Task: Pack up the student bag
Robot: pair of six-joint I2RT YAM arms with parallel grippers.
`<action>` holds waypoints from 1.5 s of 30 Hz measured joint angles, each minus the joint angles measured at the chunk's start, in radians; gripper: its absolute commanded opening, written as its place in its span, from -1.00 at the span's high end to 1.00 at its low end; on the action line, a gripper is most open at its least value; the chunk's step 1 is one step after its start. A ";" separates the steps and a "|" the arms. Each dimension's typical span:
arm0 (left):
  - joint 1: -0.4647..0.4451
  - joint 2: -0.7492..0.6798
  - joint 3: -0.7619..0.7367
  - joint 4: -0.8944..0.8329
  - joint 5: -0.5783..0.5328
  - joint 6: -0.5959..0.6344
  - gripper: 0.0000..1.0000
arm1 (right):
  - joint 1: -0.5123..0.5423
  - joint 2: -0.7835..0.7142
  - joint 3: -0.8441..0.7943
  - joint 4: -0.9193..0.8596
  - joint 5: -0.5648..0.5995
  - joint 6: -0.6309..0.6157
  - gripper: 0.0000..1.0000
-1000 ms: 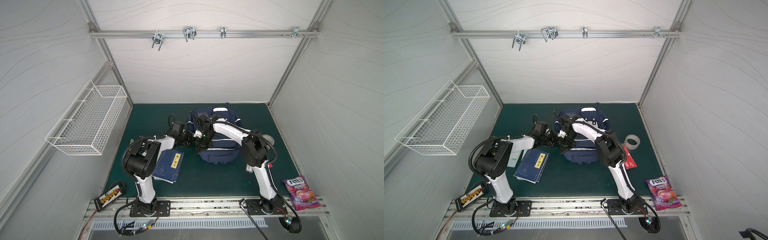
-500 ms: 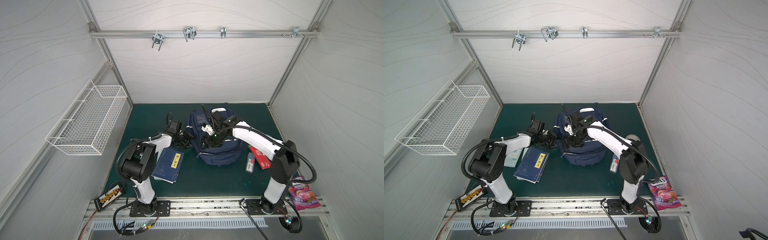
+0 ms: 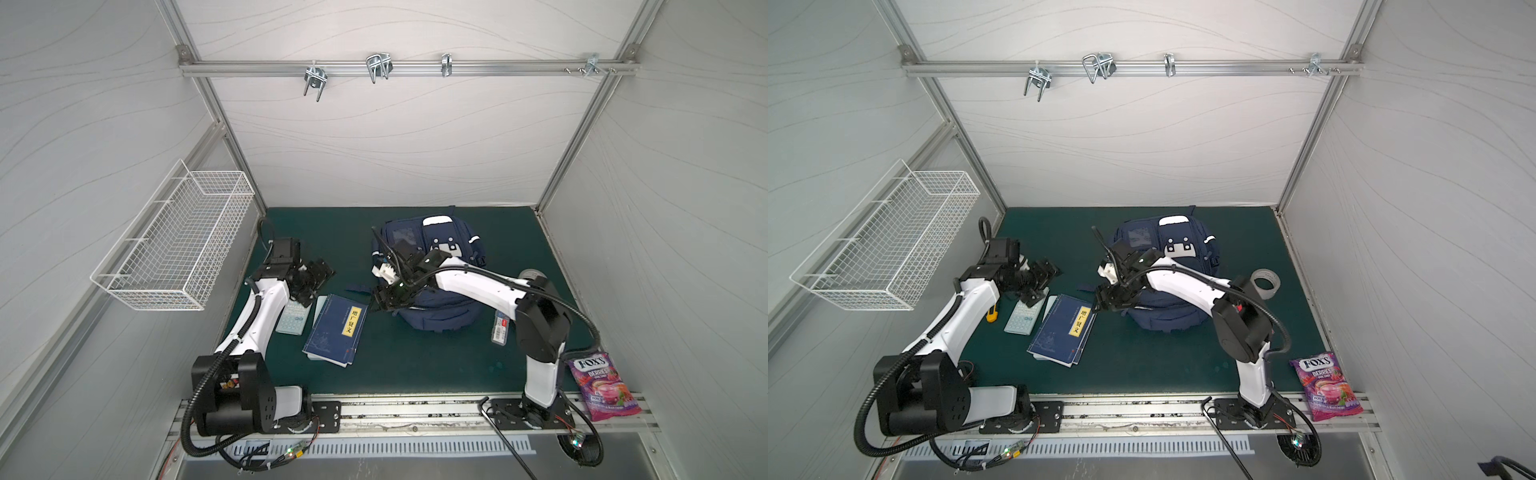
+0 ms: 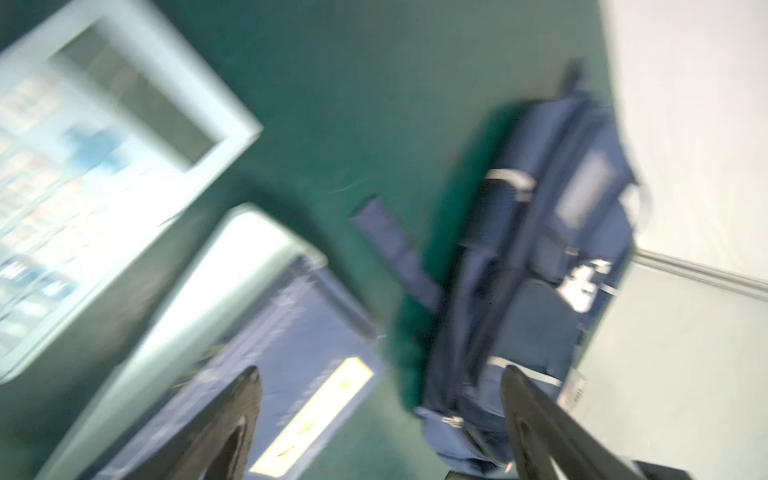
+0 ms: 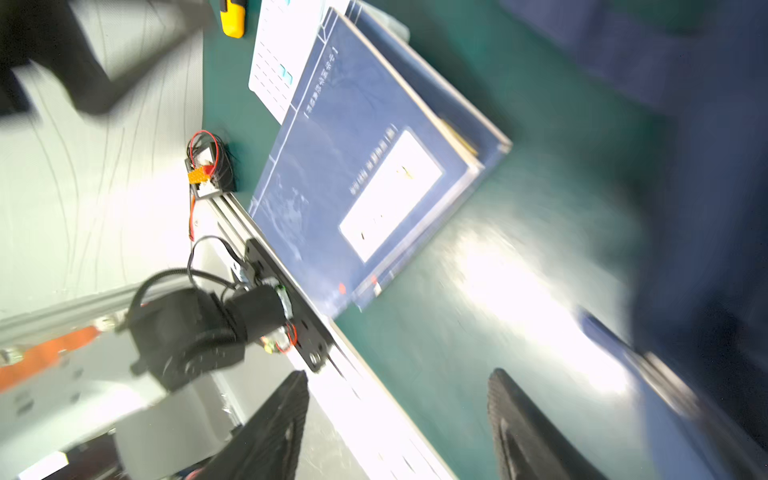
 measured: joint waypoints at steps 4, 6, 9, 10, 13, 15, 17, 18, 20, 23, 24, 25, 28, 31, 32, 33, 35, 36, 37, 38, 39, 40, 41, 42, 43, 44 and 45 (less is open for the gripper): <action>0.027 -0.040 -0.123 -0.031 0.029 0.008 -0.97 | 0.044 0.110 0.016 0.071 -0.029 0.058 -0.39; 0.035 -0.068 -0.156 -0.032 0.050 0.008 -0.97 | 0.062 0.147 0.024 0.088 -0.033 0.076 -0.37; 0.049 -0.099 -0.179 -0.034 0.068 0.010 -0.98 | 0.077 0.185 0.033 0.117 -0.042 0.107 -0.34; 0.054 -0.105 -0.180 -0.035 0.069 0.012 -0.97 | 0.082 0.190 0.033 0.125 -0.045 0.113 -0.33; 0.079 -0.124 -0.180 -0.040 0.071 0.025 -0.97 | 0.087 0.197 0.042 0.125 -0.042 0.119 -0.32; 0.103 -0.147 -0.180 -0.047 0.071 0.031 -0.97 | 0.087 0.194 0.049 0.121 -0.026 0.116 -0.32; 0.117 -0.168 -0.180 -0.055 0.070 0.037 -0.98 | 0.087 0.188 0.048 0.115 -0.010 0.114 -0.32; 0.122 -0.177 -0.180 -0.058 0.069 0.041 -0.97 | 0.087 0.186 0.046 0.114 -0.007 0.115 -0.32; 0.124 -0.181 -0.180 -0.058 0.068 0.044 -0.97 | 0.087 0.185 0.045 0.114 -0.007 0.115 -0.31; 0.127 -0.173 -0.193 -0.047 0.072 0.044 -0.97 | 0.089 0.187 0.048 0.115 -0.021 0.117 -0.29; 0.128 -0.166 -0.201 -0.042 0.076 0.044 -0.97 | 0.091 0.189 0.052 0.118 -0.032 0.119 -0.28; 0.129 -0.159 -0.209 -0.038 0.080 0.044 -0.97 | 0.092 0.193 0.058 0.123 -0.042 0.121 -0.27; 0.135 -0.140 -0.225 -0.036 0.084 0.045 -0.97 | 0.093 0.216 0.084 0.131 -0.064 0.126 -0.22; 0.150 -0.127 -0.224 -0.035 0.086 0.048 -0.96 | 0.093 0.252 0.125 0.131 -0.078 0.126 -0.22; 0.156 -0.122 -0.224 -0.035 0.088 0.048 -0.95 | 0.092 0.261 0.132 0.132 -0.082 0.126 -0.23; 0.162 -0.114 -0.222 -0.035 0.090 0.050 -0.94 | 0.092 0.269 0.140 0.132 -0.090 0.127 -0.24; 0.170 -0.095 -0.217 -0.038 0.095 0.053 -0.90 | 0.090 0.282 0.148 0.133 -0.104 0.132 -0.23; 0.173 -0.087 -0.214 -0.039 0.099 0.053 -0.86 | 0.088 0.291 0.158 0.131 -0.113 0.134 -0.17; 0.176 -0.084 -0.214 -0.040 0.101 0.054 -0.80 | 0.085 0.304 0.174 0.129 -0.126 0.135 -0.13; 0.178 -0.084 -0.214 -0.042 0.102 0.053 -0.74 | 0.082 0.314 0.190 0.127 -0.133 0.137 -0.10; 0.179 -0.085 -0.214 -0.042 0.106 0.050 -0.64 | 0.080 0.327 0.208 0.126 -0.142 0.137 -0.08; 0.182 -0.085 -0.214 -0.040 0.113 0.048 -0.54 | 0.077 0.338 0.226 0.127 -0.150 0.138 -0.08; 0.183 -0.085 -0.216 -0.038 0.119 0.044 -0.43 | 0.076 0.345 0.238 0.129 -0.156 0.139 -0.07; 0.185 -0.085 -0.221 -0.031 0.128 0.039 -0.30 | 0.074 0.351 0.248 0.130 -0.163 0.138 -0.05; 0.185 -0.085 -0.228 -0.024 0.135 0.032 -0.20 | 0.073 0.354 0.254 0.130 -0.167 0.139 -0.02; 0.185 -0.085 -0.233 -0.023 0.140 0.028 -0.14 | 0.072 0.354 0.256 0.131 -0.172 0.140 -0.01; 0.186 -0.087 -0.237 -0.024 0.143 0.021 -0.08 | 0.071 0.354 0.256 0.131 -0.176 0.142 0.00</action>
